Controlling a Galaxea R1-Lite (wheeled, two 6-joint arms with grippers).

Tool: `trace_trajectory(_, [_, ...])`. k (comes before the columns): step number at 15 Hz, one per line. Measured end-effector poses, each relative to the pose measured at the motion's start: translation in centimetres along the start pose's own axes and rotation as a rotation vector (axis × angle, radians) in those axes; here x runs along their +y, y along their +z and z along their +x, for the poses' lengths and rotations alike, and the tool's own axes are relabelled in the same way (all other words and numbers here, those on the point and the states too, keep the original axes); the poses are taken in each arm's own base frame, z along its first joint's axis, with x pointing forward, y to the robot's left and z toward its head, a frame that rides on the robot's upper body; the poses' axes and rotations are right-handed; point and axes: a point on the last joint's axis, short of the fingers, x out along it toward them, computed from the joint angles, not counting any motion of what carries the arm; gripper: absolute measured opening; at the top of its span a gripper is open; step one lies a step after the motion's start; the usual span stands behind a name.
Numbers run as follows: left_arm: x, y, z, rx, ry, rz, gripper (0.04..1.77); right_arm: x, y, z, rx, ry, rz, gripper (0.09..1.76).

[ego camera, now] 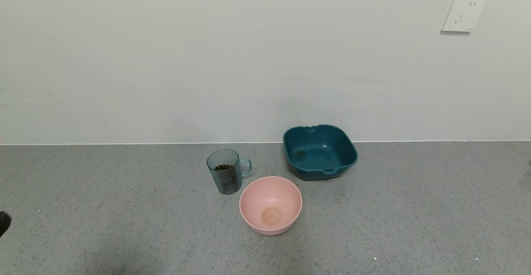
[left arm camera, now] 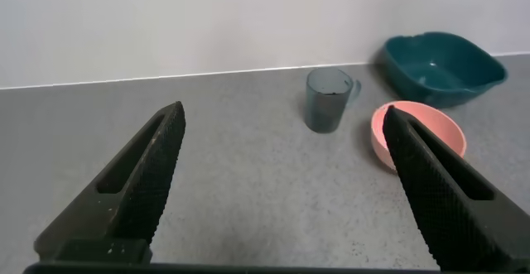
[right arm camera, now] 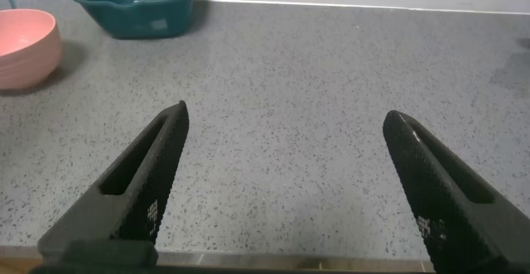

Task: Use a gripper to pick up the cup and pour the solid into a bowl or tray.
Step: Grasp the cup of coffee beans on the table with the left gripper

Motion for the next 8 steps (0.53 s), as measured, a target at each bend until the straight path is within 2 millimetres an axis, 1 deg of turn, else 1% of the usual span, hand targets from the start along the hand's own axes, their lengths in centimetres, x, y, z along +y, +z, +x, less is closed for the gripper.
trace_trajectory(2, [-0.1, 1.2, 2.7, 0.063, -0.076, 0.002, 1.72, 0.0, 0.0, 0.0, 0.000, 0.000, 0.000, 1.71])
trace_trajectory(4, [-0.1, 1.6, 5.8, 0.122, -0.135, 0.009, 1.72, 0.0, 0.0, 0.0, 0.000, 0.000, 0.000, 1.71])
trace_trajectory(6, [-0.2, 1.4, 9.3, 0.176, -0.165, 0.016, 1.72, 0.0, 0.0, 0.0, 0.000, 0.000, 0.000, 1.71])
trace_trajectory(8, [-0.1, 0.5, 12.7, 0.233, -0.179, 0.014, 1.72, 0.0, 0.0, 0.0, 0.000, 0.000, 0.000, 1.71])
